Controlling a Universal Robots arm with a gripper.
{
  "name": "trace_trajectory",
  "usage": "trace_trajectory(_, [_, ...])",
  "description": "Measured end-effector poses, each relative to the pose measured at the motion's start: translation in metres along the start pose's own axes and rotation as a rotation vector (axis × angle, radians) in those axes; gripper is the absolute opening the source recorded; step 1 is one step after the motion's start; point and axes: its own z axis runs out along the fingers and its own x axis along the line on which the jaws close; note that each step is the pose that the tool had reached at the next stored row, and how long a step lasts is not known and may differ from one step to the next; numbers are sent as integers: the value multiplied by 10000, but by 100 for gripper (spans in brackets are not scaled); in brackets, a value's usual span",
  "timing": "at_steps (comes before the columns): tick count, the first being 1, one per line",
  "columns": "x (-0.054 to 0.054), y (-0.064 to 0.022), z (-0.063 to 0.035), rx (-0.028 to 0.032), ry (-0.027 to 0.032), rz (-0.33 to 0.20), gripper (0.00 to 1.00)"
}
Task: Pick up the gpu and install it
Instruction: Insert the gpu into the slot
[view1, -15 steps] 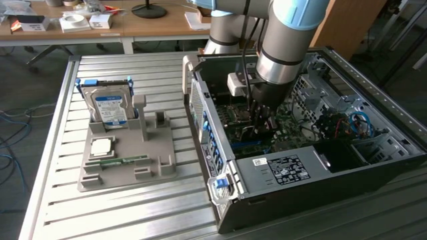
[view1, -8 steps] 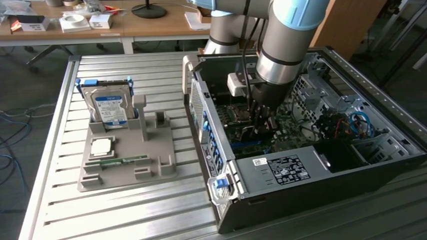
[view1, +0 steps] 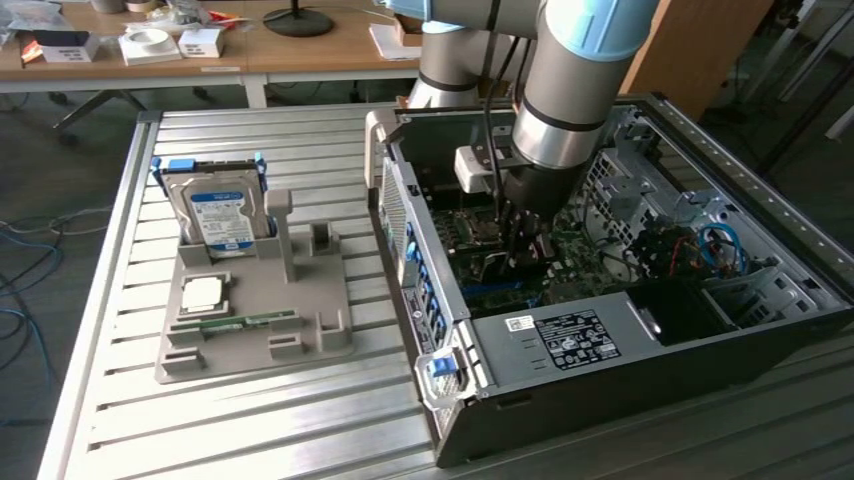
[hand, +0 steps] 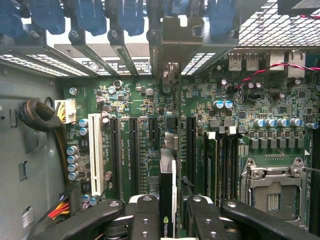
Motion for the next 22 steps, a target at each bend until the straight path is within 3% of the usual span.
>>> trace_trajectory(22, [0,1,2,-2,-7,-114,26])
